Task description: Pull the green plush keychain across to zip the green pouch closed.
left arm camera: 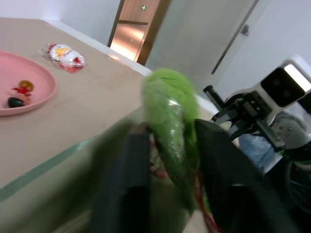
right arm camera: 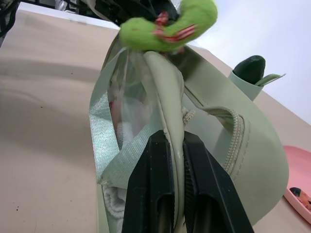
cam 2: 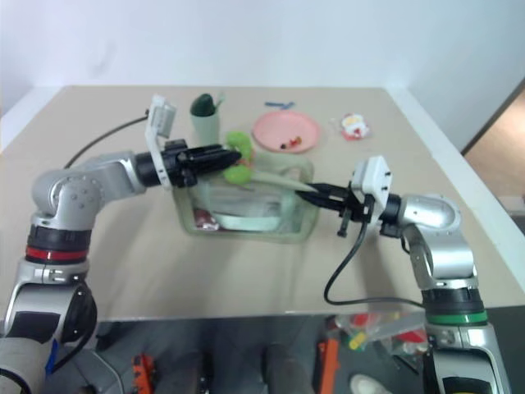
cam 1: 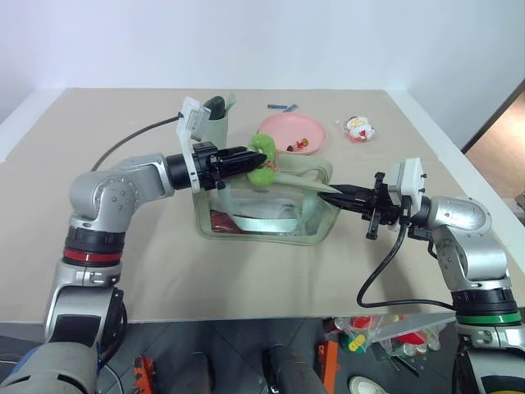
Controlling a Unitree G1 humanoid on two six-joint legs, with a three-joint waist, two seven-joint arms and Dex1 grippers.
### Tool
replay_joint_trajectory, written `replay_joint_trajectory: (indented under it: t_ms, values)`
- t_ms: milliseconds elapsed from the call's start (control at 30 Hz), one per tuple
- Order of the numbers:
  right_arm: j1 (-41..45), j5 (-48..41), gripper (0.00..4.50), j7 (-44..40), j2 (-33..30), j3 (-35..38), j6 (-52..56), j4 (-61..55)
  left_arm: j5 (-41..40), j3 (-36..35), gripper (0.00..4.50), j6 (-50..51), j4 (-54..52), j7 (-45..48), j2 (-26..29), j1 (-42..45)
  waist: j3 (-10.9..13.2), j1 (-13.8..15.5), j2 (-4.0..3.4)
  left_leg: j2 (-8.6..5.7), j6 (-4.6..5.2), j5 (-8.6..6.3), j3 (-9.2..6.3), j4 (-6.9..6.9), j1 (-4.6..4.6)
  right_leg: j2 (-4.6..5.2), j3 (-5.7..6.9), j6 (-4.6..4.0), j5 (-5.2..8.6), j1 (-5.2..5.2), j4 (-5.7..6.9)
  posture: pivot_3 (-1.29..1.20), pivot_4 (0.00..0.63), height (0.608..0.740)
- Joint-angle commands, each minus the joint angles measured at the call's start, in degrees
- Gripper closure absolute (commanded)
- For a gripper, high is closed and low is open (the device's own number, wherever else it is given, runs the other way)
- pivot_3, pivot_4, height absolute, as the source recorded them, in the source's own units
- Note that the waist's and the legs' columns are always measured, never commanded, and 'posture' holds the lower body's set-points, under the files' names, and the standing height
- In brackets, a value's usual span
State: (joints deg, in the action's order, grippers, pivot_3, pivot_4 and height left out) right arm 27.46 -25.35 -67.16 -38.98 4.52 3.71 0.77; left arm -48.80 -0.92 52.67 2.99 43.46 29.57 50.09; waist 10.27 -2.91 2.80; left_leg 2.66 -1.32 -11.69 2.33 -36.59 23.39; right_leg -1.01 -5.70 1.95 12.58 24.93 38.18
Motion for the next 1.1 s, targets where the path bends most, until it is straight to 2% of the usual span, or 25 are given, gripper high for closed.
replay_joint_trajectory:
  t_ms: [33, 133, 167, 333, 433, 567, 667, 767, 900, 1033, 1067, 1100]
  values:
    - [0.1, -0.3, 4.50, 0.2, -0.2, 0.9, -1.0, -2.0, 2.9, 0.6, 1.21, -0.5, -4.3, 4.2, 4.8, 2.1, 0.0, 0.0, -0.01, 0.00, 0.00, 0.00, 0.00, 0.00, 0.00, -0.01, 0.00, 0.00, 0.00, 0.01, 0.00, 0.00, 0.150, 0.740]
    - [0.3, -0.3, 4.50, 0.1, -0.3, 0.9, -1.2, -1.6, 4.4, 1.3, 0.16, -0.4, -7.8, 7.1, 9.0, 1.9, 0.0, 0.0, -0.02, 0.02, 0.00, 0.00, -0.03, 0.02, 0.00, -0.01, 0.04, 0.00, 0.00, 0.02, 0.00, 0.00, 0.150, 0.740]
    - [0.5, -0.2, 4.50, 0.0, -0.3, 0.9, -1.4, -1.4, 5.4, 1.7, 0.02, -0.5, -9.3, 8.1, 11.2, 1.4, 0.0, 0.0, -0.02, 0.02, 0.00, 0.00, -0.03, 0.03, 0.02, -0.01, 0.04, 0.00, 0.00, 0.03, 0.00, 0.00, 0.150, 0.740]
    - [0.9, -0.2, 4.50, -0.3, -0.3, 0.9, -1.8, -0.5, 13.0, 3.6, 0.02, -5.2, -13.9, 11.7, 20.3, -4.4, 0.0, -0.1, -0.07, 0.03, 0.01, 0.00, 0.00, 0.05, 0.01, 0.00, 0.02, -0.02, 0.04, 0.05, 0.00, 0.00, 0.150, 0.740]
    - [1.0, -0.2, 4.50, -0.4, -0.2, 0.8, -1.9, -0.4, 14.8, 1.4, 0.02, -7.4, -16.0, 12.3, 23.3, -10.0, 0.0, 0.1, -0.09, 0.05, 0.01, 0.00, 0.00, 0.06, 0.01, 0.00, 0.05, -0.08, 0.07, 0.05, 0.01, 0.00, 0.150, 0.740]
    - [1.4, -0.7, 4.50, -0.2, 0.0, 0.8, -1.5, -0.6, 15.9, -3.2, 0.02, -10.9, -17.6, 10.2, 22.9, -16.8, 0.1, 0.0, -0.08, 0.07, 0.01, 0.00, 0.04, 0.02, 0.04, 0.03, 0.06, -0.09, 0.07, 0.06, 0.00, 0.00, 0.150, 0.740]
    - [1.7, -1.7, 4.50, 1.0, 0.0, 0.7, 1.7, -1.8, 14.7, -5.9, 0.02, -12.5, -18.0, 6.3, 18.1, -19.7, 0.1, 0.1, -0.08, 0.07, 0.01, 0.00, 0.05, 0.01, 0.04, 0.05, 0.08, -0.09, 0.07, 0.05, 0.01, 0.00, 0.150, 0.740]
    - [1.8, -1.7, 4.50, 0.9, 0.0, 0.4, 2.2, -2.4, 14.5, -6.8, 0.82, -14.4, -17.7, 3.7, 13.2, -20.1, 0.1, 0.2, -0.07, 0.06, 0.02, 0.00, 0.03, -0.05, 0.03, 0.06, 0.11, -0.08, 0.06, -0.01, 0.01, 0.00, 0.150, 0.740]
    - [1.7, -1.7, 4.50, 0.6, -0.4, 0.3, 3.5, -2.7, 15.9, -5.3, 2.16, -15.5, -17.3, 2.7, 10.5, -20.2, 0.0, 0.0, -0.08, 0.07, 0.02, 0.00, 0.07, -0.05, 0.01, 0.04, 0.05, -0.06, 0.00, 0.01, 0.01, 0.00, 0.150, 0.740]
    - [1.8, -4.8, 4.50, 0.5, -2.1, 1.1, 10.3, -4.8, 15.4, -4.7, 3.52, -14.5, -18.5, 2.2, 8.9, -21.6, 0.1, 0.0, -0.08, 0.07, 0.02, 0.00, 0.04, -0.04, 0.01, 0.02, 0.07, -0.06, 0.00, 0.00, 0.01, 0.00, 0.150, 0.740]
    - [2.0, -5.6, 3.76, 0.8, -2.6, 1.5, 11.9, -5.6, 15.3, -4.7, 3.84, -14.4, -18.7, 2.1, 8.9, -21.8, 0.1, 0.0, -0.08, 0.07, 0.02, 0.00, 0.05, -0.03, 0.01, 0.03, 0.05, -0.06, 0.00, 0.01, 0.01, 0.00, 0.150, 0.740]
    - [2.2, -6.5, 3.46, 1.1, -3.1, 1.9, 13.7, -6.3, 15.4, -4.7, 4.23, -14.3, -18.7, 2.2, 9.0, -22.0, 0.0, 0.0, -0.08, 0.07, 0.02, 0.00, 0.04, -0.03, 0.02, 0.03, 0.06, -0.06, 0.00, 0.01, 0.01, 0.00, 0.150, 0.740]
